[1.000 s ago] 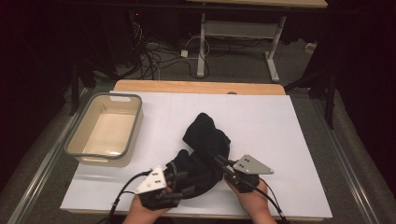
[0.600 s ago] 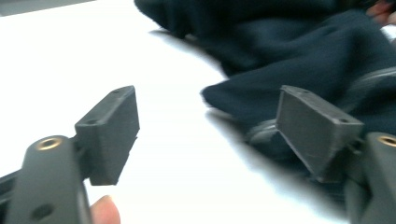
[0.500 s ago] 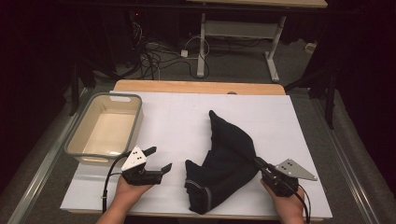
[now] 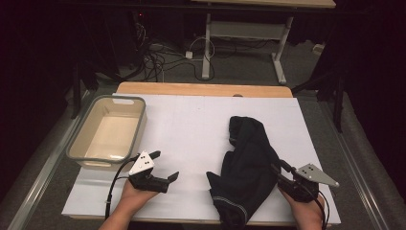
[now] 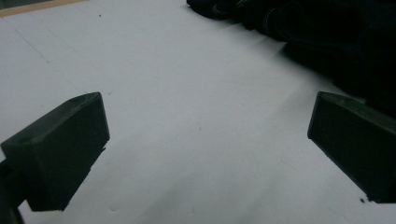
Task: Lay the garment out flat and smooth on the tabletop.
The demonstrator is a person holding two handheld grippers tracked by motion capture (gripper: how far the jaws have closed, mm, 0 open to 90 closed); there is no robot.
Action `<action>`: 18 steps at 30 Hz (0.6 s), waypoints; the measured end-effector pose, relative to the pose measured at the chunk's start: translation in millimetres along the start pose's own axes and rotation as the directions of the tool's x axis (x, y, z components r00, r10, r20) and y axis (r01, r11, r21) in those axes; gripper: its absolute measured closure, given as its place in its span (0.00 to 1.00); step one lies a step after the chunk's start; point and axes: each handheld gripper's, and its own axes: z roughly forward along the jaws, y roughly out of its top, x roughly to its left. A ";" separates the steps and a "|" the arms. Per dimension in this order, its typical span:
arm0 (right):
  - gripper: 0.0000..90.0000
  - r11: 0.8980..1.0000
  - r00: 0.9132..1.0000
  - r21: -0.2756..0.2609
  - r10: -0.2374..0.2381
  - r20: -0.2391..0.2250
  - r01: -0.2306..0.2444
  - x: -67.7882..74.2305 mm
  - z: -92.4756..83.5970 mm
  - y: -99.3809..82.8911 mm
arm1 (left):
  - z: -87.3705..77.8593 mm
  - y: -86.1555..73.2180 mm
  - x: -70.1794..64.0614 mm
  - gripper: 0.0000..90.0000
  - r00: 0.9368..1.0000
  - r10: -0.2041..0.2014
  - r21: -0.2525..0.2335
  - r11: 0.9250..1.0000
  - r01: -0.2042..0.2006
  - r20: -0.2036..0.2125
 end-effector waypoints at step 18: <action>0.52 0.970 0.937 0.142 -0.142 -0.320 0.196 101.1 37.7 3.1 | -0.8 -0.7 2.3 0.00 0.999 -0.030 -0.010 0.999 0.031 0.009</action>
